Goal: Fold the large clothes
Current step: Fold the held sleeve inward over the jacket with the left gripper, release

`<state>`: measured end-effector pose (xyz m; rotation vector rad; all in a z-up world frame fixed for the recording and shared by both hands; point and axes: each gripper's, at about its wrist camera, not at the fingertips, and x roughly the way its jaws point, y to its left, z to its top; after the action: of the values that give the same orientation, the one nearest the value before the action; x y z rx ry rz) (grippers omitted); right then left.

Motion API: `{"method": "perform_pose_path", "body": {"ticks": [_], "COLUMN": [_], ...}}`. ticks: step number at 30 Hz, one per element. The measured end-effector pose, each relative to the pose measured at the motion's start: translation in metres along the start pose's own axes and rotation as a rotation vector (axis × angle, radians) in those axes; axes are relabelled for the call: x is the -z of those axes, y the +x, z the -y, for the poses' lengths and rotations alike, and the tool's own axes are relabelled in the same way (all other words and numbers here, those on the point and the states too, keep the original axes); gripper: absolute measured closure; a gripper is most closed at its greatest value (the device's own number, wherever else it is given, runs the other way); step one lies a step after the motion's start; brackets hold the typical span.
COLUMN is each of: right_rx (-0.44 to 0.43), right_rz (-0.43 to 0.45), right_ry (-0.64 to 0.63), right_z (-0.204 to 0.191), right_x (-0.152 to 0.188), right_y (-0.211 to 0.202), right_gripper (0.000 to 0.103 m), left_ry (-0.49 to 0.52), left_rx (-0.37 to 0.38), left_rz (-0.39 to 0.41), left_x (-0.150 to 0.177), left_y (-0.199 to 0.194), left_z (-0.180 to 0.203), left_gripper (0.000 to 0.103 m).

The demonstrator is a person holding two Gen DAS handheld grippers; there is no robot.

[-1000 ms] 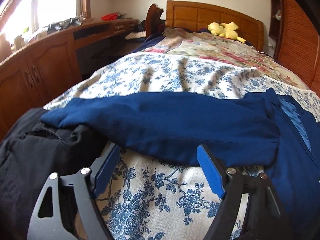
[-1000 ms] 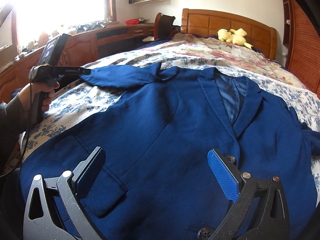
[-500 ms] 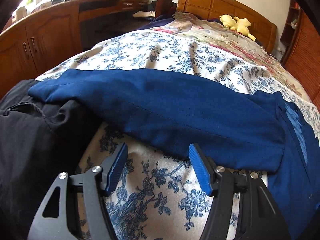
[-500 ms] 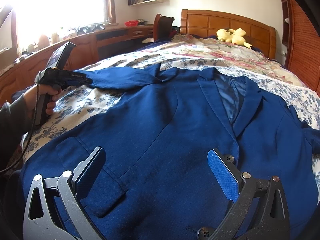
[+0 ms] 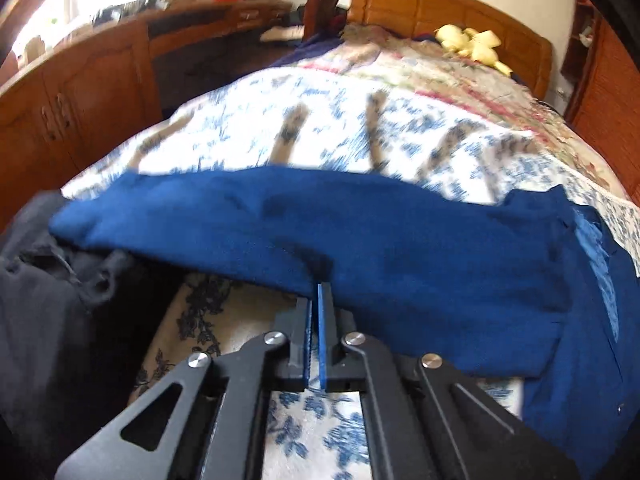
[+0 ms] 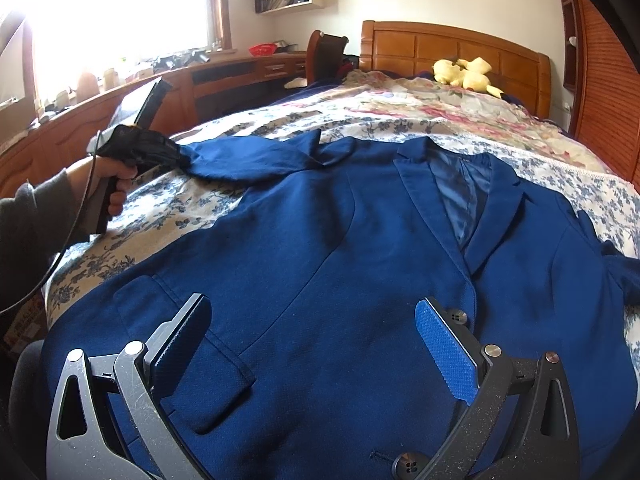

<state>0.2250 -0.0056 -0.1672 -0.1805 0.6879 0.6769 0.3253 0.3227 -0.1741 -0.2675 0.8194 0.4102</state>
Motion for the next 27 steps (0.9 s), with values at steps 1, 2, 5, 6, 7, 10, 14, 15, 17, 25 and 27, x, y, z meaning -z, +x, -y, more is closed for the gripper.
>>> {"method": "perform_pose_path", "body": {"ticks": [1,2,5,6,7,10,14,15,17,25,27], "right_rx": [-0.002,-0.004,-0.007,-0.008,-0.009,-0.010,0.004,0.008,0.016,0.023,0.024], "right_rz": [0.001,0.004,0.021,0.026,0.030,0.033,0.044,0.046,0.050,0.056,0.053], "right_ry": [0.001,0.002,0.003,0.003,0.007,0.016,0.001,-0.003,-0.011,-0.020,-0.025], "right_z": [0.000,0.000,0.000,0.001,0.001,0.004,0.002,0.002,0.001,-0.001,-0.002], "right_x": [0.000,0.000,0.000,0.000,-0.001,-0.001,-0.001,0.000,0.000,0.002,0.002], "right_y": [0.000,-0.001,-0.006,-0.006,-0.007,-0.008,-0.010,-0.010,-0.011,-0.012,-0.012], "right_gripper": [0.000,0.000,0.000,0.000,0.000,0.000,0.000,0.000,0.000,0.000,0.000], "left_ry": [0.011,0.035,0.090,0.111,0.129,0.178,0.232,0.238,0.261,0.272,0.265], "left_rx": [-0.002,0.001,0.031,0.044,0.063,0.099,0.088,0.087,0.082,0.120,0.135], "left_rz": [0.008,0.022,0.062,0.071,0.080,0.091,0.107,0.106,0.098,0.109,0.115], "left_x": [-0.002,-0.006,-0.013,-0.015,-0.015,-0.011,0.003,0.005,0.012,0.033,0.038], "left_y": [-0.005,-0.017,-0.049,-0.059,-0.070,-0.091,-0.114,-0.116,-0.121,-0.142,-0.148], "left_z": [0.003,0.012,0.034,0.042,0.050,0.070,0.087,0.087,0.086,0.059,0.055], "left_gripper": [0.103,0.103,0.103,0.103,0.103,0.103,0.103,0.102,0.097,0.067,0.064]}}
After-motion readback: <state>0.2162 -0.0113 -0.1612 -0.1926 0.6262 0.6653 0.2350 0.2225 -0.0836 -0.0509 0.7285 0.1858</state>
